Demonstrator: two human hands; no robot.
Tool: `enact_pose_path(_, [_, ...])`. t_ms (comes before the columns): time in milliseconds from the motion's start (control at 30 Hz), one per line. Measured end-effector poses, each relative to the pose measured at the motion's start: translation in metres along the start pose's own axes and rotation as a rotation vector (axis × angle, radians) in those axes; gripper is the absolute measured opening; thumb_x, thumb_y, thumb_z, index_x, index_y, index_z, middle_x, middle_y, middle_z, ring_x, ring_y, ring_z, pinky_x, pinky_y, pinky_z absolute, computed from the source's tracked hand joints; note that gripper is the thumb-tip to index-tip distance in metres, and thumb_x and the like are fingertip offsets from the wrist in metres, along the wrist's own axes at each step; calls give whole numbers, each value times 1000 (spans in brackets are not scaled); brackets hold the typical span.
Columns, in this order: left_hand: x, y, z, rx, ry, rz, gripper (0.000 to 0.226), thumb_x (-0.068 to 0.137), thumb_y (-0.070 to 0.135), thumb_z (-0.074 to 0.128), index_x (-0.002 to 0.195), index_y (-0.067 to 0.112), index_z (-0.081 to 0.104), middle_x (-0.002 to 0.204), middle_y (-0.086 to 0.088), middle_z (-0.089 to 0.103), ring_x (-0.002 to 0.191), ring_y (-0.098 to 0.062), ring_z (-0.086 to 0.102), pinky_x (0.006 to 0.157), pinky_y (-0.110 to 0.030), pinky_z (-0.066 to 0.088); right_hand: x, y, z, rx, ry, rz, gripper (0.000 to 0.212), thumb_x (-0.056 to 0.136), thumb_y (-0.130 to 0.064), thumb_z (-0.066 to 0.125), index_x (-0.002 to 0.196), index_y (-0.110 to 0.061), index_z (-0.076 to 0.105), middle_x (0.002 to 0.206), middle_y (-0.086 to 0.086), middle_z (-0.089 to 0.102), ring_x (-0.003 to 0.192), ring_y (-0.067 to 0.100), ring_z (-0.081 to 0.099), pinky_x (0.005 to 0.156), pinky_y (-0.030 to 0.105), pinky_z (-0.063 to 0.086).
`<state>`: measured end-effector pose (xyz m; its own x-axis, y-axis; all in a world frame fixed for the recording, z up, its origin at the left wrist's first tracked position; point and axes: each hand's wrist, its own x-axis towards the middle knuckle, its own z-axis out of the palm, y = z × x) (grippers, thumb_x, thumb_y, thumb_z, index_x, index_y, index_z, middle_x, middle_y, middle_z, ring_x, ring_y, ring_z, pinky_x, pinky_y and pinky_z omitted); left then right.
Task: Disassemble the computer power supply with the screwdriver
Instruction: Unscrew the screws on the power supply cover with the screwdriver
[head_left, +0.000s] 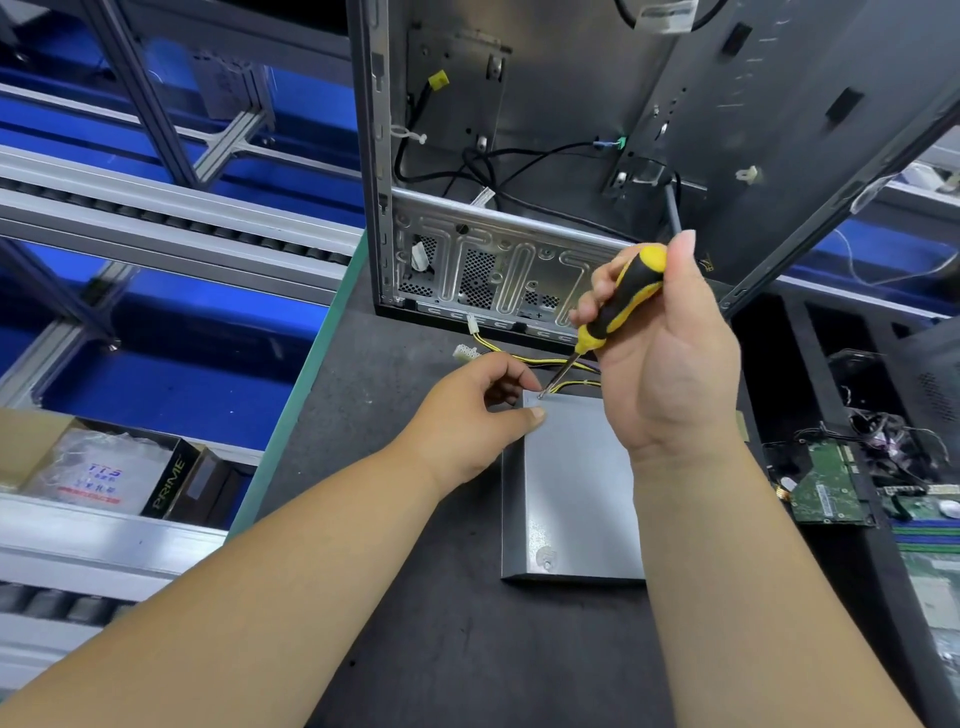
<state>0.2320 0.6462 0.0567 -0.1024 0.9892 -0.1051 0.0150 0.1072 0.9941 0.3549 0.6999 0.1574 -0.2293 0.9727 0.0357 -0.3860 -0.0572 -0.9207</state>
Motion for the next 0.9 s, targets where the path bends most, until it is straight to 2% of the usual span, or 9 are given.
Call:
enact_pose_path(167, [-1, 1, 1, -1, -4, 2, 20, 82, 7, 74, 96, 19, 65, 97, -4, 66, 89, -11, 61, 87, -23, 51, 3, 0, 2, 77, -16, 37, 59, 107, -48, 18, 76, -10, 52, 58, 0, 34, 55, 18, 26, 61, 33, 25])
enact_pose_path(267, [-2, 1, 1, -16, -2, 16, 22, 82, 5, 73, 95, 19, 64, 93, 1, 62, 85, -7, 58, 84, -17, 47, 3, 2, 6, 52, -87, 5, 53, 102, -53, 23, 81, -12, 49, 57, -1, 35, 54, 19, 25, 63, 38, 18])
enact_pose_path(333, [-2, 2, 1, -15, -8, 24, 22, 82, 5, 73, 95, 19, 64, 94, 1, 61, 86, -7, 57, 84, -18, 47, 4, 2, 7, 36, -105, 2, 37, 98, -47, 35, 81, -15, 42, 60, -1, 39, 53, 18, 29, 62, 36, 20])
enact_pose_path(400, [-2, 2, 1, -7, -16, 35, 21, 82, 5, 72, 95, 20, 64, 95, 1, 62, 87, -9, 57, 85, -21, 48, 4, 2, 5, 4, -95, -2, 30, 98, -41, 40, 83, -14, 39, 63, -1, 45, 56, 18, 36, 63, 33, 29])
enact_pose_path(533, [-1, 2, 0, 13, -17, 34, 21, 82, 8, 73, 94, 23, 64, 99, -5, 65, 92, -18, 61, 91, -31, 50, 4, -2, 1, -2, -31, 17, 30, 99, -37, 45, 88, -9, 48, 76, 4, 52, 66, 21, 48, 72, 34, 42])
enact_pose_path(633, [-1, 1, 0, 14, -15, 32, 23, 82, 7, 73, 96, 23, 64, 101, -6, 65, 97, -22, 62, 92, -32, 51, 6, -6, 1, 27, 1, 47, 31, 102, -33, 46, 87, -7, 55, 78, 6, 53, 67, 19, 51, 72, 33, 46])
enact_pose_path(767, [0, -1, 0, 10, -12, 43, 23, 82, 6, 73, 96, 22, 64, 99, -4, 65, 92, -15, 61, 89, -25, 51, 5, -5, 9, 29, -26, 62, 45, 105, -32, 36, 76, -7, 58, 67, 4, 49, 61, 17, 43, 63, 28, 37])
enact_pose_path(900, [0, -1, -1, 2, -21, 54, 23, 83, 7, 73, 94, 25, 64, 90, 9, 63, 87, -5, 59, 83, -18, 49, 4, 1, 17, -1, -55, 7, 50, 107, -32, 29, 74, -7, 57, 56, 2, 37, 54, 16, 29, 55, 28, 25])
